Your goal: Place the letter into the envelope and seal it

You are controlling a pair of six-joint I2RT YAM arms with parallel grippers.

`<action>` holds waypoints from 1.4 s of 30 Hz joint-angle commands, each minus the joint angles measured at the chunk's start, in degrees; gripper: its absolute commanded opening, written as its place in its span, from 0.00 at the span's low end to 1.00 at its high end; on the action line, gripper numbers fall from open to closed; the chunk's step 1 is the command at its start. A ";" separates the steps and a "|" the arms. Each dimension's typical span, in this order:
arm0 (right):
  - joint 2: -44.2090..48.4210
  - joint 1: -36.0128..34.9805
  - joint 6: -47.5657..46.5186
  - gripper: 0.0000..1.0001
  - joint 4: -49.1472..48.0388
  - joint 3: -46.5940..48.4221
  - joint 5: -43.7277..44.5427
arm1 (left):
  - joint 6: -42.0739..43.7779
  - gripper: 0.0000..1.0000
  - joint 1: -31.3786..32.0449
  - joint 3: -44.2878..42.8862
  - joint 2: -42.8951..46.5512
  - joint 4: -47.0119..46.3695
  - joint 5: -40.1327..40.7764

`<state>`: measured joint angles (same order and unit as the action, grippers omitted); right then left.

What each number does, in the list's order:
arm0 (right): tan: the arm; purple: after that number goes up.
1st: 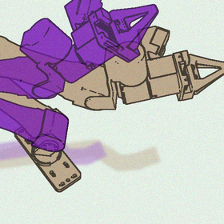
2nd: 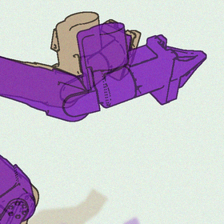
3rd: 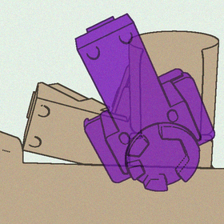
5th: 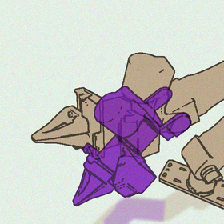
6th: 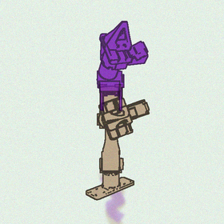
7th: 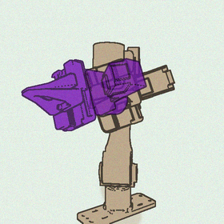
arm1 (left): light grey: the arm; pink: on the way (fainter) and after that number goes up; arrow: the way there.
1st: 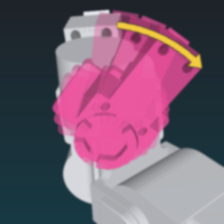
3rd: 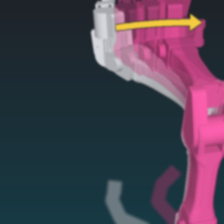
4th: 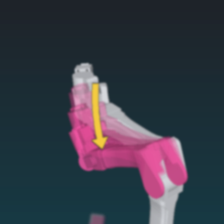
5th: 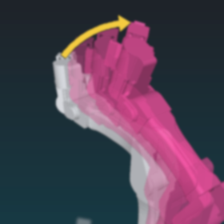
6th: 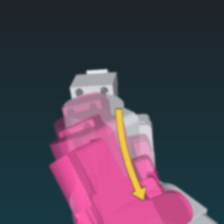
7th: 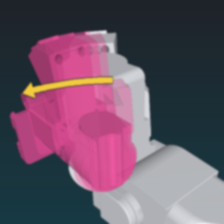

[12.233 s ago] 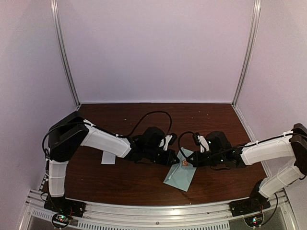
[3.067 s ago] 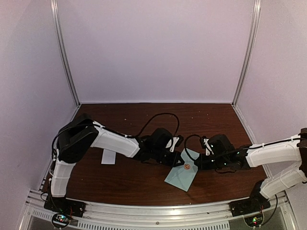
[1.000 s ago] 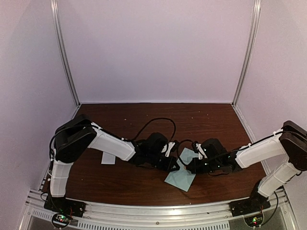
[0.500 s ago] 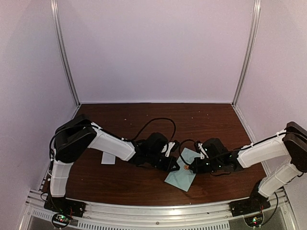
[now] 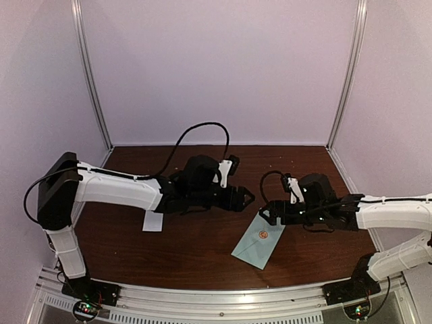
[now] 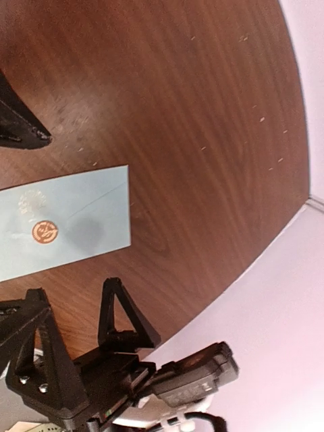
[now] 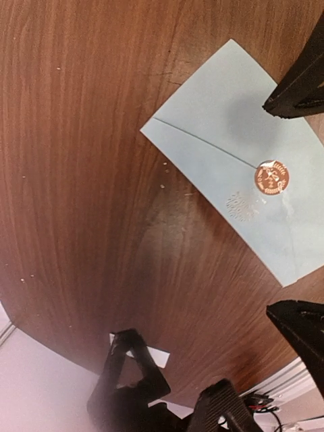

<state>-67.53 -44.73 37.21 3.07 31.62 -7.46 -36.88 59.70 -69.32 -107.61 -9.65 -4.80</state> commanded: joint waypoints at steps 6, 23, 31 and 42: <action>-10.43 5.92 -9.55 1.00 -2.41 11.23 3.80 | 6.94 0.79 -12.90 2.24 3.63 0.27 4.00; -3.24 46.09 -17.03 1.00 -9.22 6.44 -4.90 | 11.84 0.87 -60.52 33.92 36.06 -9.73 7.14; 9.79 48.16 -20.24 1.00 -25.18 -5.41 6.24 | 19.49 0.94 -64.67 52.82 53.42 -23.14 19.54; 1.23 48.16 -26.98 1.00 -65.24 -19.60 14.38 | 28.49 0.92 -64.37 67.41 37.53 -67.08 2.80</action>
<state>-60.66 3.05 13.47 -43.18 14.17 3.66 -13.45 -4.97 -5.78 -64.23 -51.29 4.75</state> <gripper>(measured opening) 0.997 0.922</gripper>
